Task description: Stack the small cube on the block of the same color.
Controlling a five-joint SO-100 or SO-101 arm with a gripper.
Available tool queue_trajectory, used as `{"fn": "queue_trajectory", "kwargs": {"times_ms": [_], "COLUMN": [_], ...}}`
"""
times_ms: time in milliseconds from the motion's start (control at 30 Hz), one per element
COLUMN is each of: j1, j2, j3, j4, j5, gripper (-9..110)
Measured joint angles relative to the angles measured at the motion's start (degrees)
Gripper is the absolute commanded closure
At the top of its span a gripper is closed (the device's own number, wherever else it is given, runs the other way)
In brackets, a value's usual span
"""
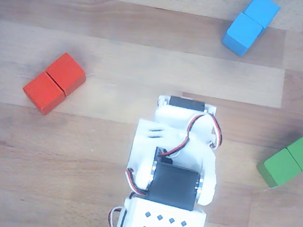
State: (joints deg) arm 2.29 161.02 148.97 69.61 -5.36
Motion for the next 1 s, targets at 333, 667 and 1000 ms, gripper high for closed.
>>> {"fn": "queue_trajectory", "kwargs": {"times_ms": [333, 667, 1000], "j1": [0.00, 0.00, 0.00], "j2": [-16.70, -37.62, -45.09], "j3": [-23.55, -40.52, -42.36], "j4": [11.69, 16.70, 19.34], "j5": [0.00, -0.53, -5.27], "gripper": [101, 101, 101]}}
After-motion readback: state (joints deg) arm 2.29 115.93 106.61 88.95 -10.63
